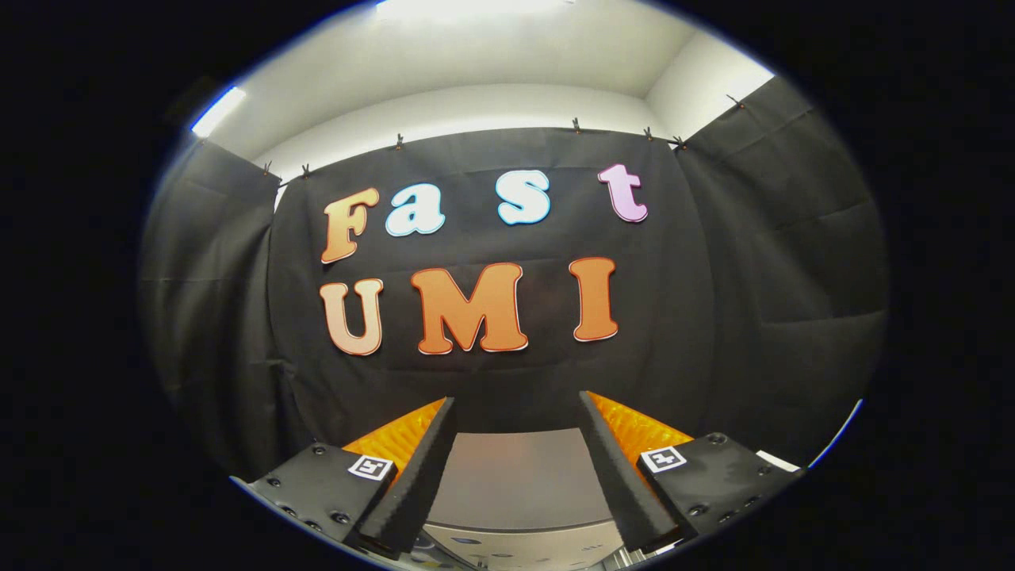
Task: Put the clothes into the washing machine and then close the washing machine lid.
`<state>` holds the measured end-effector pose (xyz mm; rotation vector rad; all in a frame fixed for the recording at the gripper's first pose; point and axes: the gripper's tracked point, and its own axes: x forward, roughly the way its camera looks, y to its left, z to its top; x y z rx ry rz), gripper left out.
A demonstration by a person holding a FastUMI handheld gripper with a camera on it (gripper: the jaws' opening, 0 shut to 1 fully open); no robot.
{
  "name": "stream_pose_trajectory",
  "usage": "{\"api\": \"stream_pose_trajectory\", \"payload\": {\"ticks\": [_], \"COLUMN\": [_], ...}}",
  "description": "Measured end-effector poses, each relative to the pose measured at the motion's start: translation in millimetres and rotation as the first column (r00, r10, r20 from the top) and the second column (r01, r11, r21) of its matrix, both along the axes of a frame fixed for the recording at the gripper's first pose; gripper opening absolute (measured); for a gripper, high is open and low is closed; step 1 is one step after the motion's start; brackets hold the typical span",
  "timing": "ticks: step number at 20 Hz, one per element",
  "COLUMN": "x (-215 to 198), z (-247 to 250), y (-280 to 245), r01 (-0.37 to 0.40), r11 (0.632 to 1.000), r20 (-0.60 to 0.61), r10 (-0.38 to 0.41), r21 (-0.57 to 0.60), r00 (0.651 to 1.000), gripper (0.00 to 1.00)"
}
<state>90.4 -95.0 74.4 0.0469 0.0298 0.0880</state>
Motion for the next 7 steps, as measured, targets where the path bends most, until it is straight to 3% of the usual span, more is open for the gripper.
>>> {"api": "stream_pose_trajectory", "payload": {"ticks": [7], "x": [-6.2], "z": [4.6], "y": [-0.8], "r01": [-0.010], "r11": [1.000], "r20": [0.004], "r10": [0.010], "r21": [-0.013], "r00": [1.000], "gripper": [0.98]}}
